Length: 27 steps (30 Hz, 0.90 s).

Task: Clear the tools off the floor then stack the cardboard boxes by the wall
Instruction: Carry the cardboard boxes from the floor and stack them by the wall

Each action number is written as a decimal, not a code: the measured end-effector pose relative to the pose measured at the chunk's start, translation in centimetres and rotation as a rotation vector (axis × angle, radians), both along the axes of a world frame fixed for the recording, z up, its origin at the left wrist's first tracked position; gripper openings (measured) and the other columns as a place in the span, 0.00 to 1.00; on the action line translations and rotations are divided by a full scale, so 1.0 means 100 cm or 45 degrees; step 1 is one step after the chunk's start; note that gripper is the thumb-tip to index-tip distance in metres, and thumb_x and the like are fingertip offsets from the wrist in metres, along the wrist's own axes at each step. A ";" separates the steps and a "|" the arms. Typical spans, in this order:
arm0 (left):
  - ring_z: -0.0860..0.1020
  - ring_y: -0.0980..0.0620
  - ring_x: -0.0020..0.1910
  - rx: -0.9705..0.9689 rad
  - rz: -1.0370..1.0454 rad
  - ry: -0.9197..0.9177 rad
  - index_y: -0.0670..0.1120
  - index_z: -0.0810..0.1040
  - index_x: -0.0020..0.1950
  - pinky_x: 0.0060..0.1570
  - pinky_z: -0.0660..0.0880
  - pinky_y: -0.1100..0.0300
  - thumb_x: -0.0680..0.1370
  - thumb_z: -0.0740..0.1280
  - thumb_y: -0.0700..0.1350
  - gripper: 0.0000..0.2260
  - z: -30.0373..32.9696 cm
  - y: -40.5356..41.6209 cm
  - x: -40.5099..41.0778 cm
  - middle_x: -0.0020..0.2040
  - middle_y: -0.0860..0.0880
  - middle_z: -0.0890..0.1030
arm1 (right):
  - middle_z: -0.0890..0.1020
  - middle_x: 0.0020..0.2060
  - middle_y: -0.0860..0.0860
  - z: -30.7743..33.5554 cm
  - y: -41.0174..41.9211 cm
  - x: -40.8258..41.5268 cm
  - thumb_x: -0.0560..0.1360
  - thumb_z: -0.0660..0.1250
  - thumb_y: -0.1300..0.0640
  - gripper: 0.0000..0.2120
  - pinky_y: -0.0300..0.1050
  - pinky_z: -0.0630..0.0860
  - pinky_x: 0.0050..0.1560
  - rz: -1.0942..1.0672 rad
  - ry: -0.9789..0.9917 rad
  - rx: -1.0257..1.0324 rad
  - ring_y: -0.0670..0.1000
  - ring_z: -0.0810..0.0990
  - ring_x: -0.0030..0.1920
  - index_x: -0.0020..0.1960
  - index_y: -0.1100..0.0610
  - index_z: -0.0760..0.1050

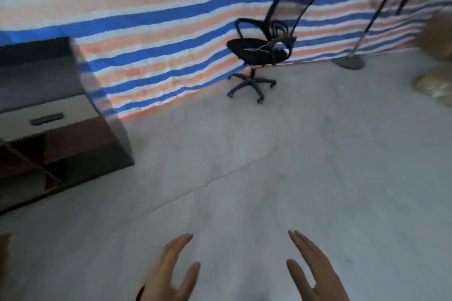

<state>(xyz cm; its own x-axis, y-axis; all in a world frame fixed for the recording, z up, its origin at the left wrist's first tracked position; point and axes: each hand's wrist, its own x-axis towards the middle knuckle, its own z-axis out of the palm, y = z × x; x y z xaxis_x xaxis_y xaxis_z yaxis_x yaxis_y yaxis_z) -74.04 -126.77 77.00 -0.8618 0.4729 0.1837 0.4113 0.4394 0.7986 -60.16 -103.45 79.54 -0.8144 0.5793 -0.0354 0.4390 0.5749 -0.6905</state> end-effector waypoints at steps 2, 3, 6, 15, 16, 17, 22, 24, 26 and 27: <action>0.71 0.72 0.58 0.011 -0.157 -0.016 0.70 0.67 0.64 0.56 0.64 0.80 0.73 0.55 0.71 0.21 -0.006 0.055 0.011 0.63 0.67 0.70 | 0.57 0.58 0.13 -0.002 0.031 0.042 0.60 0.44 0.17 0.23 0.39 0.63 0.63 -0.208 0.030 -0.018 0.34 0.66 0.62 0.55 0.13 0.46; 0.70 0.72 0.58 0.009 -0.232 -0.002 0.70 0.66 0.64 0.56 0.65 0.80 0.73 0.55 0.71 0.21 -0.007 0.084 0.016 0.63 0.67 0.70 | 0.56 0.58 0.13 -0.003 0.045 0.060 0.62 0.47 0.19 0.23 0.36 0.63 0.63 -0.308 0.053 -0.021 0.35 0.68 0.61 0.56 0.14 0.49; 0.70 0.72 0.59 0.011 -0.451 -0.004 0.69 0.66 0.66 0.56 0.66 0.79 0.74 0.55 0.70 0.21 -0.003 0.159 0.030 0.64 0.67 0.70 | 0.62 0.61 0.18 -0.011 0.081 0.105 0.69 0.56 0.29 0.21 0.20 0.59 0.60 -0.547 0.190 0.018 0.30 0.68 0.59 0.61 0.20 0.58; 0.70 0.73 0.58 -0.048 -0.848 -0.143 0.79 0.63 0.60 0.52 0.68 0.80 0.68 0.62 0.61 0.23 -0.009 0.326 0.019 0.61 0.74 0.69 | 0.66 0.61 0.21 -0.028 0.187 0.130 0.66 0.49 0.21 0.22 0.20 0.60 0.59 -0.913 0.160 -0.052 0.36 0.71 0.59 0.60 0.19 0.57; 0.70 0.73 0.58 -0.054 -0.872 -0.158 0.79 0.62 0.60 0.52 0.68 0.79 0.68 0.62 0.61 0.23 -0.010 0.346 0.012 0.61 0.74 0.69 | 0.69 0.59 0.22 -0.028 0.205 0.126 0.63 0.47 0.19 0.24 0.24 0.63 0.59 -0.927 0.148 -0.047 0.38 0.71 0.60 0.58 0.17 0.55; 0.70 0.72 0.58 -0.051 -0.899 -0.166 0.79 0.62 0.60 0.53 0.68 0.79 0.69 0.61 0.61 0.22 -0.010 0.367 0.003 0.61 0.73 0.69 | 0.69 0.59 0.24 -0.028 0.224 0.121 0.60 0.46 0.18 0.25 0.30 0.65 0.60 -0.947 0.134 -0.035 0.40 0.71 0.62 0.57 0.15 0.52; 0.72 0.70 0.59 0.002 -1.006 -0.221 0.78 0.64 0.59 0.54 0.69 0.77 0.68 0.61 0.62 0.21 0.009 0.489 -0.041 0.60 0.71 0.71 | 0.69 0.60 0.32 -0.004 0.317 0.087 0.57 0.44 0.16 0.25 0.41 0.68 0.61 -1.120 0.244 -0.068 0.42 0.71 0.62 0.55 0.14 0.51; 0.73 0.70 0.58 0.023 -1.041 -0.222 0.78 0.64 0.58 0.53 0.70 0.76 0.69 0.62 0.62 0.20 0.016 0.536 -0.056 0.59 0.72 0.72 | 0.68 0.59 0.30 0.004 0.353 0.073 0.58 0.45 0.17 0.25 0.38 0.68 0.59 -1.166 0.273 -0.068 0.41 0.71 0.61 0.55 0.14 0.54; 0.73 0.70 0.58 0.019 -1.073 -0.274 0.79 0.65 0.57 0.53 0.72 0.74 0.72 0.64 0.60 0.18 0.014 0.576 -0.068 0.59 0.72 0.72 | 0.68 0.60 0.30 0.006 0.383 0.064 0.59 0.45 0.17 0.25 0.38 0.68 0.59 -1.188 0.288 -0.106 0.39 0.71 0.61 0.55 0.15 0.54; 0.73 0.70 0.58 0.017 -1.092 -0.296 0.80 0.65 0.57 0.53 0.72 0.74 0.73 0.65 0.59 0.18 0.014 0.594 -0.071 0.59 0.72 0.72 | 0.68 0.60 0.30 0.006 0.396 0.060 0.59 0.45 0.17 0.25 0.38 0.68 0.59 -1.195 0.288 -0.118 0.38 0.71 0.61 0.56 0.15 0.54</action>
